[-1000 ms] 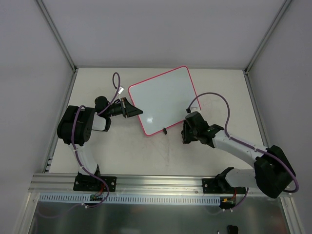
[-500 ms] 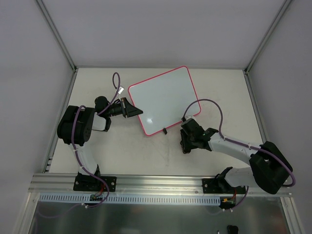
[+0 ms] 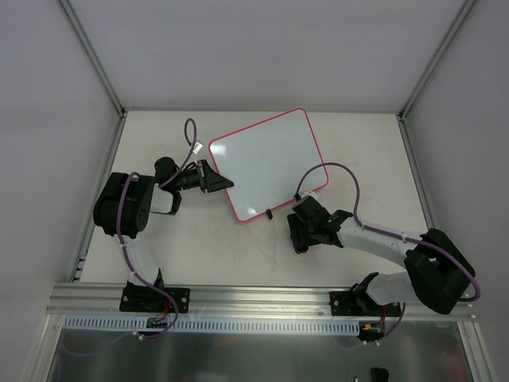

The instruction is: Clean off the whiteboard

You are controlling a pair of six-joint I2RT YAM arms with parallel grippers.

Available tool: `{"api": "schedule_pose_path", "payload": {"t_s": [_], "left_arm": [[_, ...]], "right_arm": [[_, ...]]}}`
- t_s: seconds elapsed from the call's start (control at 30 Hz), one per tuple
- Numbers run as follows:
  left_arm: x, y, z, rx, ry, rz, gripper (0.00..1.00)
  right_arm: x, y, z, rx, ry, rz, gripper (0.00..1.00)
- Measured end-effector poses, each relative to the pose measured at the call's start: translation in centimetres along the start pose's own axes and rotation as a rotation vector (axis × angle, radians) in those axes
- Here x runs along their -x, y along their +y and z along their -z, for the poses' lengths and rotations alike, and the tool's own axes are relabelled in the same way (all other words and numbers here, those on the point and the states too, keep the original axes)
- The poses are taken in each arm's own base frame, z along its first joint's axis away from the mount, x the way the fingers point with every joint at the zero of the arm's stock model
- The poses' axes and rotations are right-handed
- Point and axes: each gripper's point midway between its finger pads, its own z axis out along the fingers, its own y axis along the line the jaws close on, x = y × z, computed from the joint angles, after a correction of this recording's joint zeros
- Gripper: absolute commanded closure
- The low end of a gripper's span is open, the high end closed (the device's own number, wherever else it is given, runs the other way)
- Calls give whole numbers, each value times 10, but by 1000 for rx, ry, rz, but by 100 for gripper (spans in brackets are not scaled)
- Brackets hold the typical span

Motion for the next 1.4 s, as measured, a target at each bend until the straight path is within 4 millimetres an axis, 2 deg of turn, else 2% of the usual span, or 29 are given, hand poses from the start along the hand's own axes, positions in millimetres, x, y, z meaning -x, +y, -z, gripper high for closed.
{"api": "schedule_pose_path", "payload": {"t_s": [0.23,0.4,0.6,0.63,0.67,0.7,1.07,1.13,1.23,1.4], "left_arm": [[0,-2,1,-2,0,-4,55],[-3,-4,3,0,1,-1,50],[-4,-7,4,4,-4,-9,38],[-6,-6,6,10,-7,-7,33],[-7,-6,6,13,-8,-6,10],[-7,-6,7,17,-12,-13,1],[-6,-11,15,48,-49,-27,1],[-7,-17,20,60,-67,-40,1],[0,-30,28,89,-128,-105,1],[11,-50,47,187,-260,-231,1]], "right_arm": [[1,-2,4,-7,-11,-1,35],[4,-2,7,-2,-22,-3,34],[9,-1,14,12,-51,-8,34],[10,0,16,16,-56,-9,34],[11,0,18,18,-62,-9,34],[13,0,19,21,-67,-8,34],[42,8,46,80,-189,15,33],[49,10,55,99,-232,20,27],[66,14,73,146,-338,26,23],[84,11,92,180,-448,23,22]]}}
